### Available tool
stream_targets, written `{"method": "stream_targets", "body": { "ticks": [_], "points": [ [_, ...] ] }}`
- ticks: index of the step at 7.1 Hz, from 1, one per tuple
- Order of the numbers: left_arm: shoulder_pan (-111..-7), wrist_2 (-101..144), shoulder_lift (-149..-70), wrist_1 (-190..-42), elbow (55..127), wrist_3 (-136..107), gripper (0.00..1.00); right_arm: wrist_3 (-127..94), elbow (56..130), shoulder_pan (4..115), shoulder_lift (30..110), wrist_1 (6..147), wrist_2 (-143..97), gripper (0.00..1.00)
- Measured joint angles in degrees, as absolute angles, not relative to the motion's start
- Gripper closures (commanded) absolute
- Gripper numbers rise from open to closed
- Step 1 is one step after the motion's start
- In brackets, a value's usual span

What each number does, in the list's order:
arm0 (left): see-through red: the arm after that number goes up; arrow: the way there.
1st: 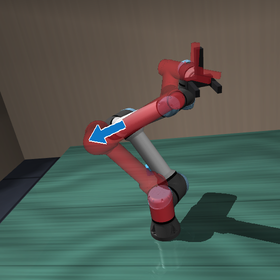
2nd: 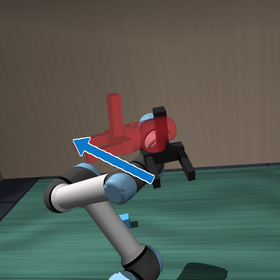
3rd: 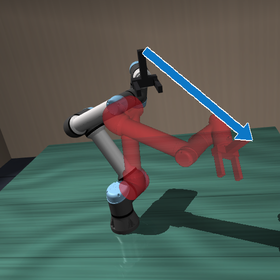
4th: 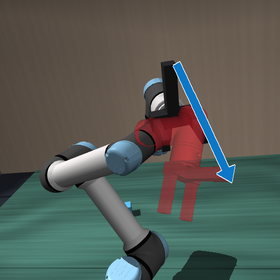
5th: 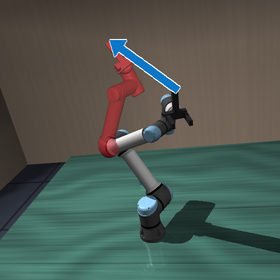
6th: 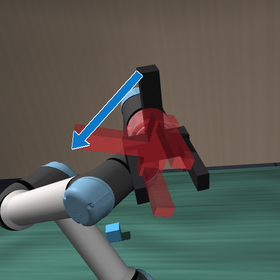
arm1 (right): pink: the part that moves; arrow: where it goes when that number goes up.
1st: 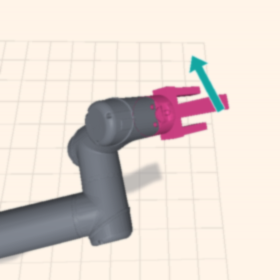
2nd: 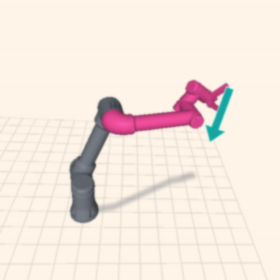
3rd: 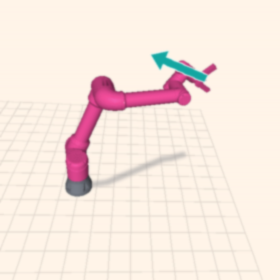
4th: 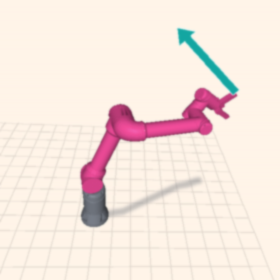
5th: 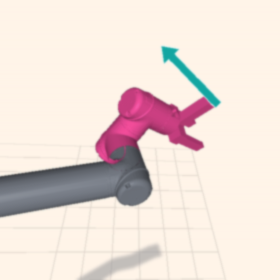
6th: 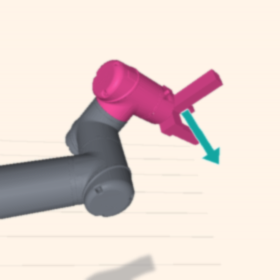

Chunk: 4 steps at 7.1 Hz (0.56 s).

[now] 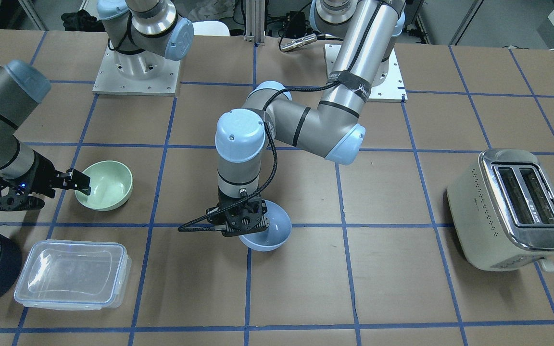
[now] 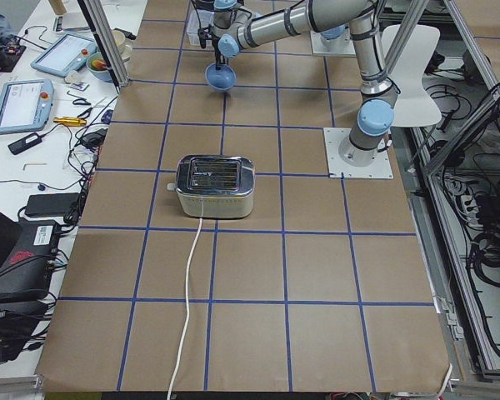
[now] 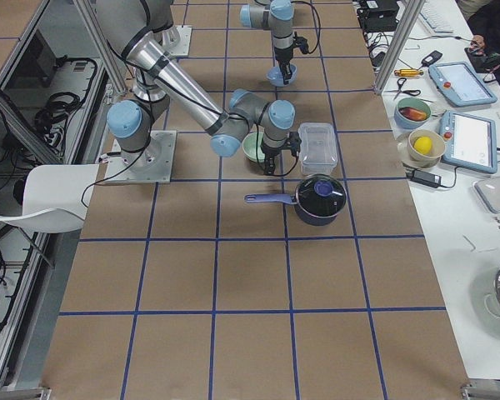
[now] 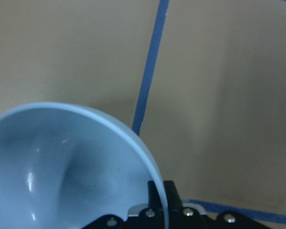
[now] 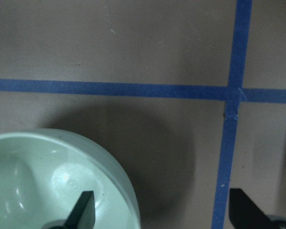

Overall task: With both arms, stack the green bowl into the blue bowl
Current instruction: 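Carry blue bowl to center with left gripper while right grasps green bowl, then set blue bowl down, raise left gripper while right gripper lifts green bowl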

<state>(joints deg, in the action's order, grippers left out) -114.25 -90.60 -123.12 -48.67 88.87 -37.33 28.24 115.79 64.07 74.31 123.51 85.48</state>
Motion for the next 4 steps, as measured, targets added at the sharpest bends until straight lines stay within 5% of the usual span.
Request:
{"method": "stream_targets", "body": {
  "ticks": [1, 2, 4],
  "points": [
    [-114.39, -90.62, -123.95, -48.58, 88.30, -37.47, 0.00, 28.24, 116.30, 64.07, 74.01, 123.83, 85.45, 0.81],
    [-114.44, -90.45, -123.64, -48.49, 88.03, -37.31, 0.00, 28.22, 116.73, 64.07, 73.97, 123.74, 85.45, 1.00],
    [-113.53, -90.23, -120.28, -50.80, 87.04, -35.09, 0.00, 28.15, 116.78, 64.10, 74.31, 121.65, 85.57, 1.00]
  ]
}}
